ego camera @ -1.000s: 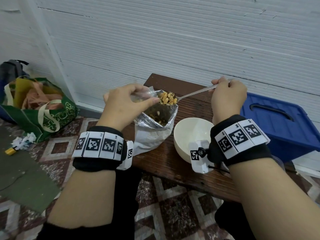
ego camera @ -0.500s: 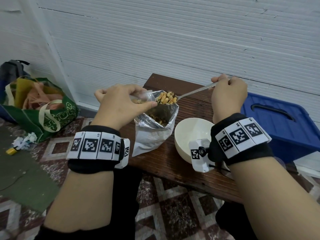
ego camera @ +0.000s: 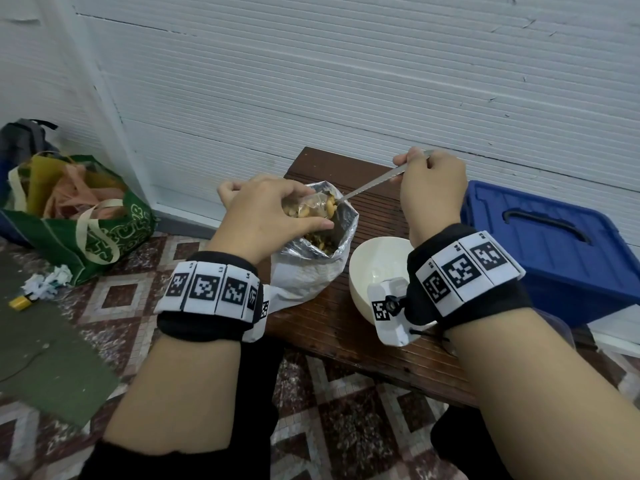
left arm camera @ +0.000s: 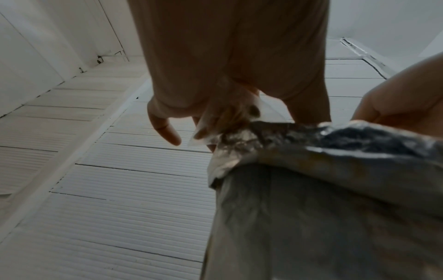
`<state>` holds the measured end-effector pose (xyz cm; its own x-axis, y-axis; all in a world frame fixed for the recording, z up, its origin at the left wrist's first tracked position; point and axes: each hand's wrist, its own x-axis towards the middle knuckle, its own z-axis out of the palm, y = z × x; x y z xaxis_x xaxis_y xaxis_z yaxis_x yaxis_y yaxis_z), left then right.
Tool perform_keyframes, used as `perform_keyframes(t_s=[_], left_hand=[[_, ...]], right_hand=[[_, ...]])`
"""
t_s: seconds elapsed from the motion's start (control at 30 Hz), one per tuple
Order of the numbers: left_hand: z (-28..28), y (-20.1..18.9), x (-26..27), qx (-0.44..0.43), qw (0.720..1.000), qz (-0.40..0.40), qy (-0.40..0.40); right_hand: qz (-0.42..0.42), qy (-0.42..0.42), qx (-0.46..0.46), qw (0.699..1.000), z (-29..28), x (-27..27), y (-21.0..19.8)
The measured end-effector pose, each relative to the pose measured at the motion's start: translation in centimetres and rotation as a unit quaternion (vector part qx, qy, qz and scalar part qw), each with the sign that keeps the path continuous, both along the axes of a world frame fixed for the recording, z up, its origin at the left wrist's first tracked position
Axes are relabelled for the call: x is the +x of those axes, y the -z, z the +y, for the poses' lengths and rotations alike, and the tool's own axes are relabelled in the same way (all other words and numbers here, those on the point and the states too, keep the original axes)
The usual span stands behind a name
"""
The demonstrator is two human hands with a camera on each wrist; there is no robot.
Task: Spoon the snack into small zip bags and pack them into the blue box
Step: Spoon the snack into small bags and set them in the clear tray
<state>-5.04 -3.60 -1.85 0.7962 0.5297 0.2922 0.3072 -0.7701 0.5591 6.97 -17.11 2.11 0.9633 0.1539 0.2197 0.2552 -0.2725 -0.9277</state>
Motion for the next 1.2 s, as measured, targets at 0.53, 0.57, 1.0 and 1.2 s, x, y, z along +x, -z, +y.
perform_keyframes(t_s=[0.53,0.57,1.0,1.2], left_hand=[[0.4,0.4,0.1,0.014,1.000,0.002,-0.011],[0.4,0.4,0.2,0.013,1.000,0.001,-0.013],[-0.3,0.2,0.2,-0.037,0.998,-0.039,-0.022],[-0.3,0.0,0.0,-0.098,0.992,-0.070,-0.036]], right_hand=[[-0.051,-0.025,0.013,0.998,0.3,-0.2,0.0],[-0.056,-0.027,0.016,0.998,0.3,-0.2,0.0],[-0.118,-0.110,0.079,0.984,0.3,-1.5,-0.5],[-0.192,-0.124,0.128,0.965,0.1,-2.0,-0.9]])
